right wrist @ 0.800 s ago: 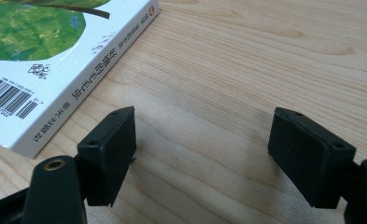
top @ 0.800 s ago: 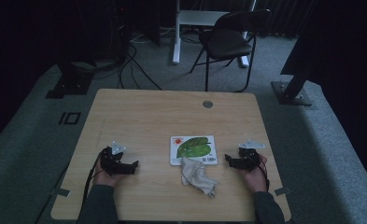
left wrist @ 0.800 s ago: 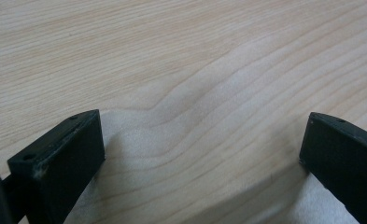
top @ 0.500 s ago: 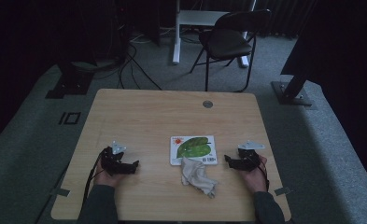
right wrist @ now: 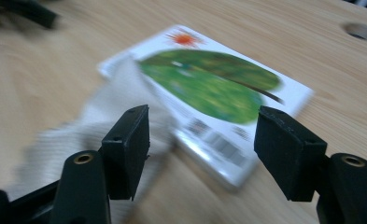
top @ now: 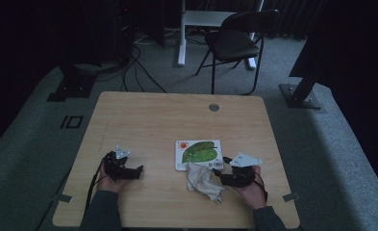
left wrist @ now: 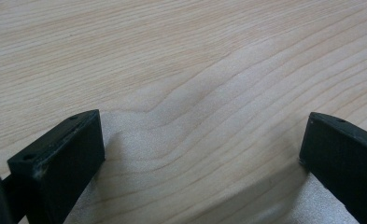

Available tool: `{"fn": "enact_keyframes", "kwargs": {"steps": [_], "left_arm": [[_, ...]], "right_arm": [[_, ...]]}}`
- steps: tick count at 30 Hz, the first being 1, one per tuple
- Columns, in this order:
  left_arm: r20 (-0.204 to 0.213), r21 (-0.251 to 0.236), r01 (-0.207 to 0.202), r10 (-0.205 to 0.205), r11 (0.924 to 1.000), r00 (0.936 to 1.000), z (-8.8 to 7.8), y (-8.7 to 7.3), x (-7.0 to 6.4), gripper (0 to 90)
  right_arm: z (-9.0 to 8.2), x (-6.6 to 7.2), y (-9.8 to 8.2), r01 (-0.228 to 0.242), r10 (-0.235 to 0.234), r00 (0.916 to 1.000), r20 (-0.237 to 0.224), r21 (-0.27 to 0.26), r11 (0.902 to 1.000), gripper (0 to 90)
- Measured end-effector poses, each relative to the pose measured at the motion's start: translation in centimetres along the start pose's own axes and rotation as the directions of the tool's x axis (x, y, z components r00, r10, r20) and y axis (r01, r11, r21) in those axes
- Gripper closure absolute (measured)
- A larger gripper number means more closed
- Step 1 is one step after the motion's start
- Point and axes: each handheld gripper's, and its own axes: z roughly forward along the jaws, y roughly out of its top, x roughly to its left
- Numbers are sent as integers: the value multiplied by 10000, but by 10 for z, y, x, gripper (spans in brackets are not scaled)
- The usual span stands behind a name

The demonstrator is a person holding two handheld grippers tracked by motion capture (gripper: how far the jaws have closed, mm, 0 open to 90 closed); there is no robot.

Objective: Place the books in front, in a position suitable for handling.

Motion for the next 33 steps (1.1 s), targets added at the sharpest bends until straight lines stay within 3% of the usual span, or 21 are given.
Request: {"fn": "enact_keyframes", "kwargs": {"steps": [8,13,21,23,24,33], "left_arm": [[-3,-1,3,-3,10000,10000,0,0,0,4],[-7,1,6,-6,10000,10000,0,0,0,4],[-16,2,15,-15,10000,10000,0,0,0,4],[-16,1,15,-15,10000,10000,0,0,0,4],[-16,-1,16,-16,10000,10000,0,0,0,4],[-57,-15,61,-61,10000,10000,0,0,-1,4]], "right_arm": [[2,25,6,373,-384,9956,-856,-153,9992,357],[6,38,5,690,-672,9888,-1336,84,9976,363],[26,47,-7,1152,-930,9783,-1852,1131,9869,446],[29,48,-9,1238,-991,9784,-1816,1300,9837,461],[34,51,-12,1495,-1211,9782,-1689,1668,9746,523],[38,48,-13,1338,-1017,9815,-1620,2017,9703,659]]}}
